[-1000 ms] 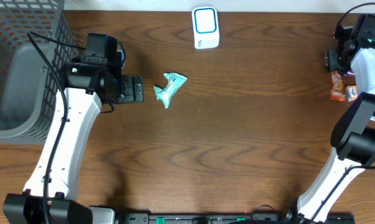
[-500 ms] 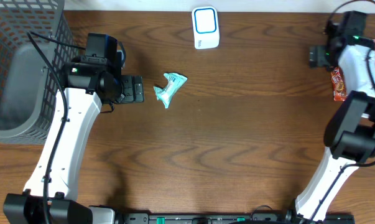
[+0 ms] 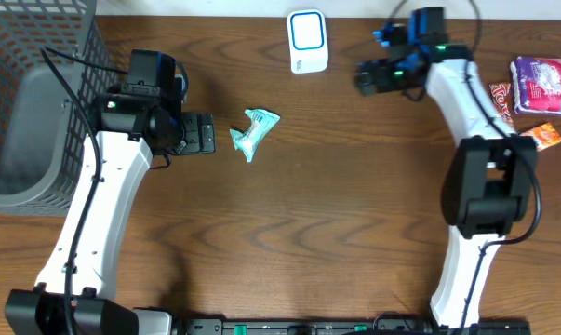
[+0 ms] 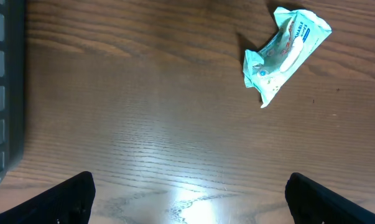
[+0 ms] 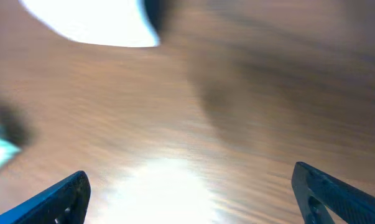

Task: Scan the item barcode
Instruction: 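Move the right gripper to the teal wipes pack and grasp it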

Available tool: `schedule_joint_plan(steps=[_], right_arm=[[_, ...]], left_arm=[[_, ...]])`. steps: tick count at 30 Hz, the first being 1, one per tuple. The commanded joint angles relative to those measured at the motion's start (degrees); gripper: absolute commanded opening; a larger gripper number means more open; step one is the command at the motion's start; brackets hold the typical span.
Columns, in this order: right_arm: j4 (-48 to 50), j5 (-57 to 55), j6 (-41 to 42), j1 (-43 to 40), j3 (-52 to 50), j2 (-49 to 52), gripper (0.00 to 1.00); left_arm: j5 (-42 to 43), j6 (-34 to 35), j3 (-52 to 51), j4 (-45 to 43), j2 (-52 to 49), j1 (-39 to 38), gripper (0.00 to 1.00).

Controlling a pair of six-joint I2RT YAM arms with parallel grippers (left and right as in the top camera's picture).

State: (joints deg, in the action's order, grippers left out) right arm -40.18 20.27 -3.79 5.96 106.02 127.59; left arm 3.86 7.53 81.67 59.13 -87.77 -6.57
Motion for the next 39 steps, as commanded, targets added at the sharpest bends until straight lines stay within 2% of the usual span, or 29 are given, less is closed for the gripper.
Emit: schedule_joint_plan(steps=[1, 7, 12, 18, 23, 27, 30, 34, 39], right_arm=[[-0.55, 8.33, 5.16, 3.67, -0.04, -1.90, 0.99], [-1.14, 7.02, 10.56, 10.80, -0.07, -1.84, 0.99], [-1.11, -3.08, 26.47, 16.50, -0.09, -1.84, 0.99], [-0.22, -4.13, 41.11, 21.24, -0.07, -1.84, 0.99], [0.74, -5.97, 41.66, 24.57, -0.09, -1.84, 0.99], [0.48, -12.39, 41.99, 26.97, -0.09, -1.81, 0.99], [-0.37, -15.54, 46.60, 28.20, -0.11, -1.79, 0.99], [-2.16, -20.46, 52.41, 29.46, -0.17, -1.64, 0.93], [-2.01, -20.59, 53.13, 30.25, -0.17, -0.81, 0.92]], left_arm=[[-0.92, 0.48, -0.17, 0.20, -0.22, 0.07, 0.98], [-0.92, 0.46, -0.17, 0.17, -0.22, 0.07, 0.98], [-0.92, 0.48, -0.17, 0.20, -0.22, 0.07, 0.98], [-0.92, 0.46, -0.17, 0.17, -0.22, 0.07, 0.98], [-0.92, 0.48, -0.17, 0.20, -0.22, 0.07, 0.98], [-0.94, 0.46, -0.17, 0.17, -0.22, 0.07, 0.98], [-0.92, 0.46, -0.17, 0.17, -0.22, 0.07, 0.98], [-0.92, 0.46, -0.17, 0.20, -0.22, 0.07, 0.98], [-0.92, 0.46, -0.17, 0.17, -0.22, 0.07, 0.98]])
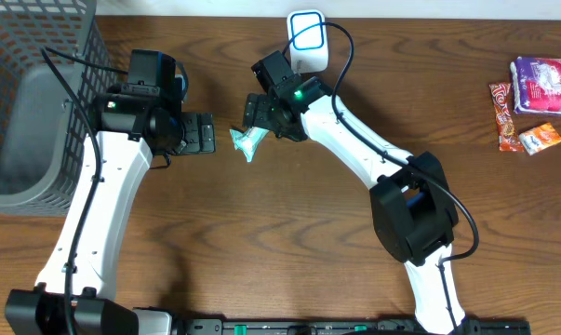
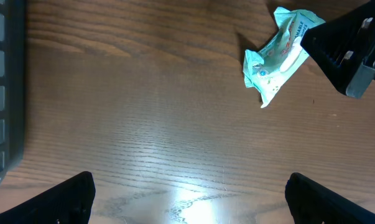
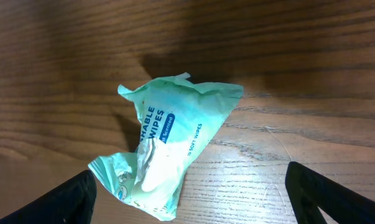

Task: Scan the item barcode
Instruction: 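Move the right gripper to the teal wipes pack and grasp it, then lift the teal wipes pack and pull it back toward the scanner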

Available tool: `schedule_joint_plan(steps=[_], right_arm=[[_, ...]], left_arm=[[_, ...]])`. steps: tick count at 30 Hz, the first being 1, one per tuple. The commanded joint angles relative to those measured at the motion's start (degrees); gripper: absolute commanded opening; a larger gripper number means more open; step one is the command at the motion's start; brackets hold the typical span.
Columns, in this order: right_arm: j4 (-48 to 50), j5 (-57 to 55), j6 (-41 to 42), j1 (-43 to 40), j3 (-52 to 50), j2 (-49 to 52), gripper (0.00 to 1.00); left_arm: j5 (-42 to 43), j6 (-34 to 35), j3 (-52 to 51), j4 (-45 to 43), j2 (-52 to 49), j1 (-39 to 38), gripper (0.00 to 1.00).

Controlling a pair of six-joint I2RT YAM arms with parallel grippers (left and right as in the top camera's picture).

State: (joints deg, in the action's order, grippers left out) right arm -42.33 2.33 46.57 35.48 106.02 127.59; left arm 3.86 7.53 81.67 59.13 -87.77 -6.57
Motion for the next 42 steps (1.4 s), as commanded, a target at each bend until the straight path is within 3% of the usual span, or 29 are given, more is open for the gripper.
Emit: schedule_joint_plan(steps=[1, 8, 20, 26, 34, 42], right_arm=[[0.20, -2.64, 2.93, 0.74, -0.17, -0.76, 0.92], [0.81, -1.33, 3.21, 0.74, -0.17, 0.20, 0.81], [6.82, 5.62, 3.34, 1.14, -0.17, 7.23, 0.78], [6.49, 5.57, 2.97, 1.14, -0.17, 8.17, 0.56], [5.62, 8.26, 1.36, 0.52, -0.09, 7.96, 0.10], [5.66, 20.87, 1.36, -2.49, 0.11, 6.88, 0.03]], left_arm=[[-0.92, 0.46, -0.17, 0.17, -0.22, 0.07, 0.98], [-0.92, 0.46, -0.17, 0.20, -0.22, 0.07, 0.98], [-0.92, 0.46, -0.17, 0.17, -0.22, 0.07, 0.98], [-0.92, 0.46, -0.17, 0.17, -0.22, 0.07, 0.98], [-0.92, 0.48, -0.17, 0.20, -0.22, 0.07, 0.98], [-0.94, 0.48, -0.17, 0.17, -0.22, 0.07, 0.98]])
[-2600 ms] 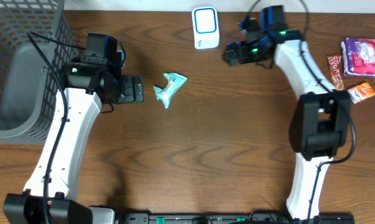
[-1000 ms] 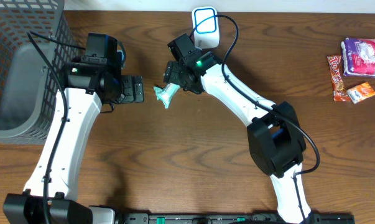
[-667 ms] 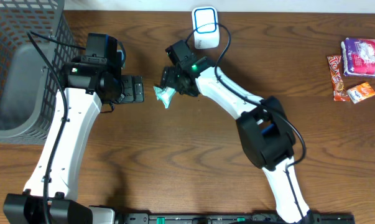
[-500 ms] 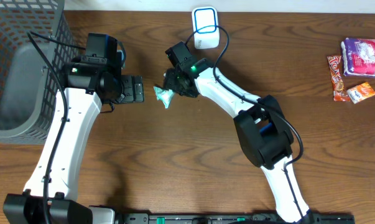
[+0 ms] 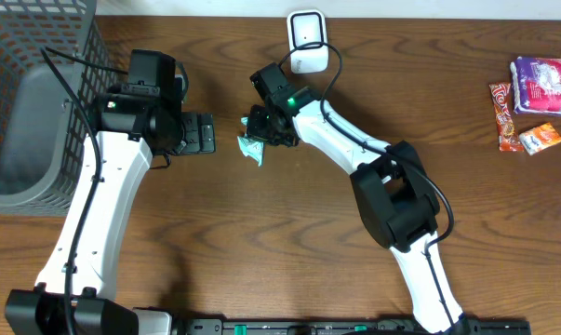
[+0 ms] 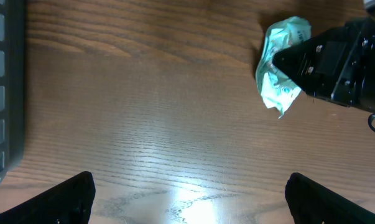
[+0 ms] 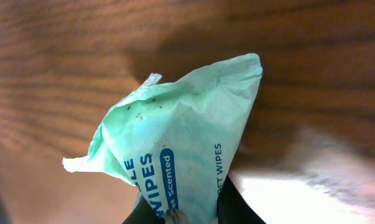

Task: Scan the item barcode
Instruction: 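Lift the teal wipes pack and pull it back toward the scanner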

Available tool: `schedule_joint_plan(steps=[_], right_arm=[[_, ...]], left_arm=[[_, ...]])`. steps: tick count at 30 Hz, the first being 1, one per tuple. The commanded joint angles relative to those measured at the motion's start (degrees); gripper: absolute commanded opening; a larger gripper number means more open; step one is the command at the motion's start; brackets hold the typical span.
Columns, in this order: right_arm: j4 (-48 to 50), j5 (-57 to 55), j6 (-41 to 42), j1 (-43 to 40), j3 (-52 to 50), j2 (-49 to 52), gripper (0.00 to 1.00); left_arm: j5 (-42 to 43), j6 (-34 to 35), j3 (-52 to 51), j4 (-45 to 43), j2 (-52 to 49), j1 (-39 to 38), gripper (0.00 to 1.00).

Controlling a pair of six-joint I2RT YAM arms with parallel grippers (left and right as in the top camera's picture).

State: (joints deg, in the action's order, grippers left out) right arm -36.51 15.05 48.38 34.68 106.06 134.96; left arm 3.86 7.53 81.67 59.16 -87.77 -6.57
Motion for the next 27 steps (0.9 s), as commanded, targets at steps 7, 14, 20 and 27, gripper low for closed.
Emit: schedule_joint_plan(steps=[7, 14, 20, 27], right_arm=[[-0.50, 37.11, -0.42, -8.17, 0.07, -1.18, 0.04], [-15.69, 51.25, -0.74, -14.29, 0.07, -1.18, 0.02], [-27.98, 51.39, -6.56, -17.25, 0.04, -1.18, 0.02], [-28.70, 51.25, -7.82, -17.92, 0.04, -1.18, 0.01]], left_arm=[[-0.94, 0.46, -0.17, 0.17, -0.22, 0.07, 0.98], [-0.94, 0.46, -0.17, 0.17, -0.22, 0.07, 0.98], [-0.92, 0.46, -0.17, 0.15, -0.22, 0.07, 0.98], [-0.92, 0.46, -0.17, 0.15, -0.22, 0.07, 0.98]])
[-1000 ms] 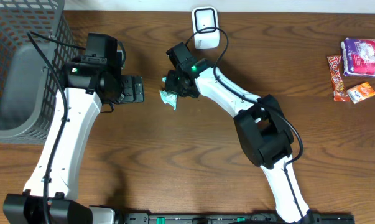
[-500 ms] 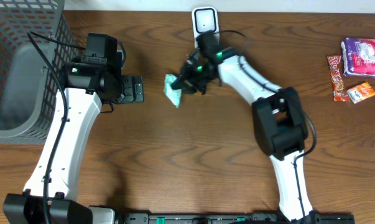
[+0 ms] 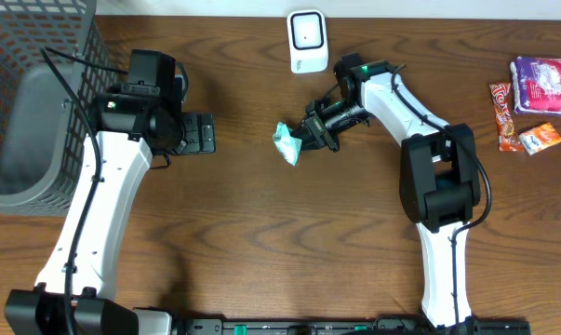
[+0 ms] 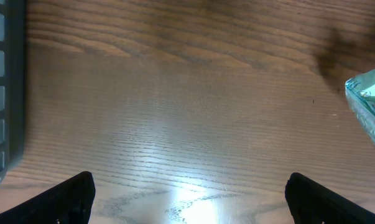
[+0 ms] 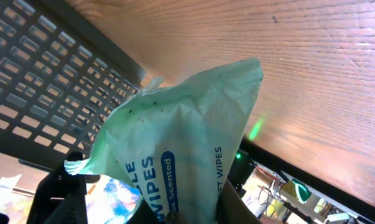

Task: Scan the item barcode
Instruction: 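Lift the teal wipes pack and pull it back toward the scanner, then raise the wipes pack up to the scanner with the right gripper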

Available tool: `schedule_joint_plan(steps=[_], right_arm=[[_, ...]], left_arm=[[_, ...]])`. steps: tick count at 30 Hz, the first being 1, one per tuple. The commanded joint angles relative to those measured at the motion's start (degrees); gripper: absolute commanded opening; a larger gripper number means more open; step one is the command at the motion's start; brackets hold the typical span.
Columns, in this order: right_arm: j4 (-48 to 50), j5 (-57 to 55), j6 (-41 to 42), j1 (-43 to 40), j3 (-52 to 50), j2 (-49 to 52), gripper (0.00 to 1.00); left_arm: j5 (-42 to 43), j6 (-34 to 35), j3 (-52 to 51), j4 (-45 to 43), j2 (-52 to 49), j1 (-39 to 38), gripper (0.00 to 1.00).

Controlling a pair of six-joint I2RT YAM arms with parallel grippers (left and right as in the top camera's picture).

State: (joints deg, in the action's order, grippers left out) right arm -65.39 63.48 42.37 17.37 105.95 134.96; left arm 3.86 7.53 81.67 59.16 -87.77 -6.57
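A mint-green pack of wipes hangs above the middle of the table, with my right gripper shut on it. The pack fills the right wrist view, its blue lettering showing; no barcode is seen. The pack's edge shows at the right border of the left wrist view. A white scanner stands at the table's back edge, behind the held pack. My left gripper stays open near the left, its fingertips apart with nothing between them.
A grey wire basket stands at the far left. Several snack packets lie at the far right, among them a purple pack and an orange one.
My right gripper, shut on the wipes pack, has moved right from near the left gripper to the table's middle and tilted up off the wood. The left arm has not moved.
The wipes pack lay by my left gripper while the right gripper was at the back right, open. Then the right gripper was open over the pack, then shut on it there. Now it holds the pack raised, right of where it lay.
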Motion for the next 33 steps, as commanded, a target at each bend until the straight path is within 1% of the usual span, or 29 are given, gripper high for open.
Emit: schedule_joint_plan(steps=[1, 5, 7, 11, 12, 16, 18, 25, 29, 31, 33], right_arm=[[0.68, 2.80, -1.81, -0.57, 0.15, -1.18, 0.01], [2.84, 1.97, -1.73, -0.39, 0.17, -1.18, 0.01], [3.23, -0.17, -1.16, -0.39, 0.15, -1.18, 0.01], [5.01, -7.96, 0.52, -0.39, 0.17, -1.18, 0.01], [7.67, -11.47, -0.02, -0.17, 0.17, -1.25, 0.01], [7.96, -17.40, -1.38, 0.22, 0.20, -3.19, 0.01], [7.65, -24.26, -1.36, 0.59, 0.20, -5.68, 0.01], [5.09, -57.20, -1.36, 5.16, 0.20, -17.35, 0.01], [5.27, -71.36, -1.38, 9.66, 0.20, -19.23, 0.01], [5.86, -76.32, -3.43, 11.82, 0.17, -19.08, 0.01], [7.08, -80.54, -7.93, 14.03, 0.17, -18.58, 0.01]], left_arm=[[-0.94, 0.46, -0.17, 0.17, -0.22, 0.07, 0.98], [-0.92, 0.46, -0.17, 0.17, -0.22, 0.07, 0.98], [-0.92, 0.48, -0.17, 0.15, -0.22, 0.07, 0.98], [-0.92, 0.46, -0.17, 0.17, -0.22, 0.07, 0.98], [-0.92, 0.46, -0.17, 0.15, -0.22, 0.07, 0.98], [-0.92, 0.48, -0.17, 0.15, -0.22, 0.07, 0.98], [-0.92, 0.46, -0.17, 0.17, -0.22, 0.07, 0.98], [-0.92, 0.48, -0.17, 0.15, -0.22, 0.07, 0.98], [-0.92, 0.46, -0.17, 0.15, -0.22, 0.07, 0.98], [-0.92, 0.48, -0.17, 0.17, -0.22, 0.07, 0.98], [-0.92, 0.48, -0.17, 0.17, -0.22, 0.07, 0.98]])
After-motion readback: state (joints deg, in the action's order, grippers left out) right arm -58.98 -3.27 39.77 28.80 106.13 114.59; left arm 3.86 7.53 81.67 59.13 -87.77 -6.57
